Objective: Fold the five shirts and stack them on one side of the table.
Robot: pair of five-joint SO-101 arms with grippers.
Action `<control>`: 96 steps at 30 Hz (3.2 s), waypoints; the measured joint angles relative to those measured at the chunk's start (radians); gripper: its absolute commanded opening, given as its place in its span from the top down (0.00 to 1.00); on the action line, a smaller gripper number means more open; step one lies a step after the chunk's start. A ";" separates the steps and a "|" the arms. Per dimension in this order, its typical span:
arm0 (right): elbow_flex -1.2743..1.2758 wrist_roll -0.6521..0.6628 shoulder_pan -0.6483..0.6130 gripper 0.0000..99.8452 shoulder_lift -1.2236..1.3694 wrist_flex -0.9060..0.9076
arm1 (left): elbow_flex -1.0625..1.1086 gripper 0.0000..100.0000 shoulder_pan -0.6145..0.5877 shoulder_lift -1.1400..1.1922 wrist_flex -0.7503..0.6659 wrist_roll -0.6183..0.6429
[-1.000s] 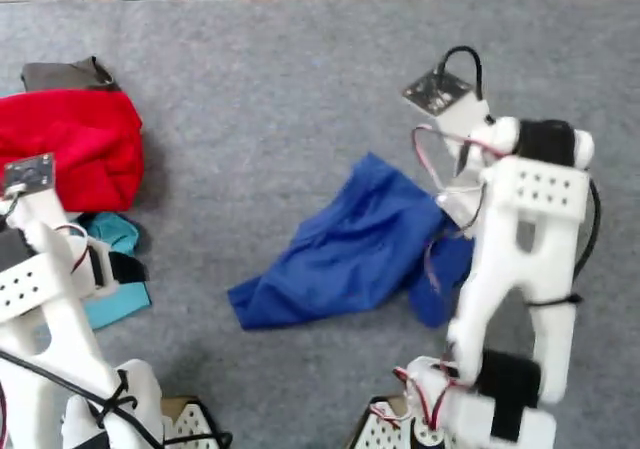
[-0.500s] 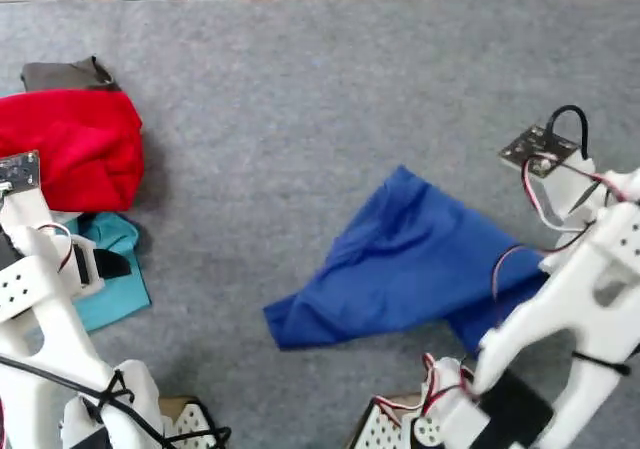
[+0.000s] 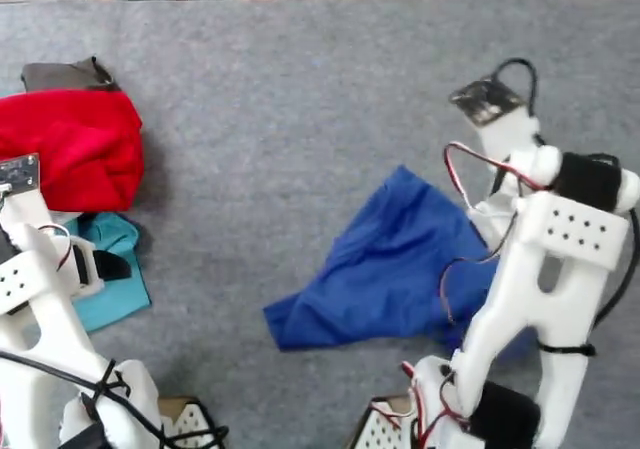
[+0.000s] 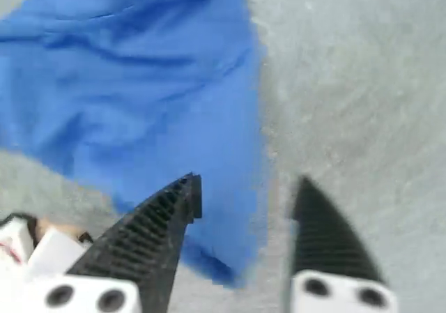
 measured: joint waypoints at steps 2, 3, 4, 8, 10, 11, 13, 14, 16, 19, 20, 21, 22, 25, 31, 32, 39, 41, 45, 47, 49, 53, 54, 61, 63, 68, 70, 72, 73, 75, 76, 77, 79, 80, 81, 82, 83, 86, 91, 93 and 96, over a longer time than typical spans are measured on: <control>0.094 0.061 0.066 0.87 0.080 -0.011 | 0.000 0.66 0.000 0.002 0.000 0.000; 0.115 0.103 0.091 0.82 0.135 0.015 | 0.000 0.66 0.000 0.002 0.000 0.000; 0.117 0.130 0.114 0.76 0.190 0.043 | 0.000 0.66 0.000 0.002 0.000 0.000; 0.080 0.160 0.222 0.64 0.313 0.095 | 0.000 0.66 0.000 0.002 -0.002 -0.002; 0.051 0.161 0.216 0.64 0.301 0.100 | 0.000 0.66 0.000 0.002 -0.002 -0.002; 0.049 0.163 0.199 0.64 0.290 0.100 | 0.000 0.66 0.000 0.002 -0.002 -0.002; 0.049 0.163 0.130 0.65 0.236 0.100 | 0.000 0.66 0.000 0.002 -0.002 -0.002; 0.049 0.153 0.077 0.65 0.204 0.100 | 0.000 0.66 0.000 0.002 -0.002 -0.002; 0.064 0.101 -0.051 0.65 0.140 0.100 | 0.000 0.66 0.000 0.002 -0.002 -0.002; 0.117 -0.028 -0.295 0.65 0.098 0.054 | 0.000 0.66 -0.002 0.002 -0.002 -0.002; 0.141 -0.081 -0.381 0.65 0.097 0.015 | 0.000 0.66 -0.002 0.002 -0.002 -0.002; 0.166 -0.132 -0.465 0.65 0.100 -0.026 | 0.000 0.66 -0.002 0.002 -0.002 -0.002; 0.192 -0.183 -0.545 0.65 0.114 -0.078 | 0.000 0.66 -0.002 0.002 -0.002 -0.002; 0.275 -0.308 -0.724 0.65 0.201 -0.279 | 0.000 0.66 -0.002 0.002 -0.002 -0.002; 0.216 -0.371 -0.783 0.72 0.489 -0.396 | 0.006 0.66 -0.003 0.002 -0.002 -0.002; 0.184 -0.371 -0.781 0.78 0.539 -0.387 | 0.011 0.66 -0.003 0.002 -0.002 -0.002; -0.078 -0.376 -0.756 0.98 0.756 -0.233 | 0.025 0.66 -0.003 0.002 -0.002 -0.002; -0.141 -0.374 -0.741 0.99 0.767 -0.172 | 0.025 0.67 -0.003 0.002 -0.002 -0.002; -0.313 -0.374 -0.724 0.99 0.773 -0.046 | 0.025 0.67 -0.003 0.002 -0.002 -0.002; -0.434 -0.373 -0.740 0.99 0.773 0.021 | 0.025 0.67 -0.005 0.002 -0.002 -0.002; -0.583 -0.373 -0.778 0.99 0.773 0.080 | 0.025 0.67 -0.009 0.002 -0.002 -0.002; -0.919 -0.371 -0.891 0.98 0.776 0.103 | 0.025 0.67 -0.009 0.002 -0.002 -0.002; -1.003 -0.373 -0.921 0.98 0.778 0.104 | 0.025 0.67 -0.009 0.002 -0.002 -0.002; -1.491 -0.451 -0.994 0.98 0.776 0.110 | 0.025 0.67 -0.069 0.002 -0.009 -0.002; -1.527 -0.497 -0.941 0.98 0.775 0.110 | 0.025 0.67 -0.072 0.002 -0.009 -0.002; -1.373 -0.528 -0.709 0.99 0.776 0.112 | 0.025 0.67 -0.072 0.002 -0.009 -0.002; -1.212 -0.514 -0.628 0.99 0.776 0.110 | 0.020 0.67 -0.072 0.002 -0.009 -0.002; -1.036 -0.477 -0.559 0.99 0.779 0.106 | 0.012 0.67 -0.072 0.002 -0.009 -0.002; -0.948 -0.462 -0.525 0.99 0.779 0.094 | 0.002 0.67 -0.072 0.002 -0.009 -0.002; -0.790 -0.417 -0.445 0.99 0.779 0.071 | -0.023 0.67 -0.072 0.002 -0.009 -0.002; -0.726 -0.393 -0.404 0.99 0.779 0.058 | -0.029 0.67 -0.072 0.002 -0.009 -0.002; -0.667 -0.367 -0.361 0.99 0.779 0.051 | -0.032 0.67 -0.069 0.002 -0.009 -0.002; -0.575 -0.307 -0.275 0.99 0.779 0.040 | -0.034 0.67 -0.040 0.002 -0.009 -0.002; -0.540 -0.281 -0.230 0.99 0.779 0.035 | -0.034 0.67 -0.021 0.002 -0.009 -0.002; -0.508 -0.252 -0.184 0.99 0.779 0.032 | -0.034 0.66 -0.003 0.002 -0.009 -0.002; -0.483 -0.219 -0.140 0.99 0.779 0.032 | -0.034 0.66 0.015 0.002 -0.009 0.008; -0.457 -0.184 -0.095 0.99 0.779 0.032 | -0.034 0.66 0.038 0.002 -0.009 0.020; -0.385 -0.074 0.029 0.98 0.779 0.032 | -0.034 0.66 0.115 0.002 -0.009 0.074; -0.295 0.110 0.186 0.74 0.779 0.031 | -0.034 0.66 0.288 0.002 -0.009 0.189; -0.276 0.169 0.232 0.61 0.779 0.031 | -0.034 0.66 0.381 0.002 -0.009 0.247; -0.276 0.229 0.278 0.61 0.778 0.031 | -0.034 0.67 0.549 0.002 -0.038 0.321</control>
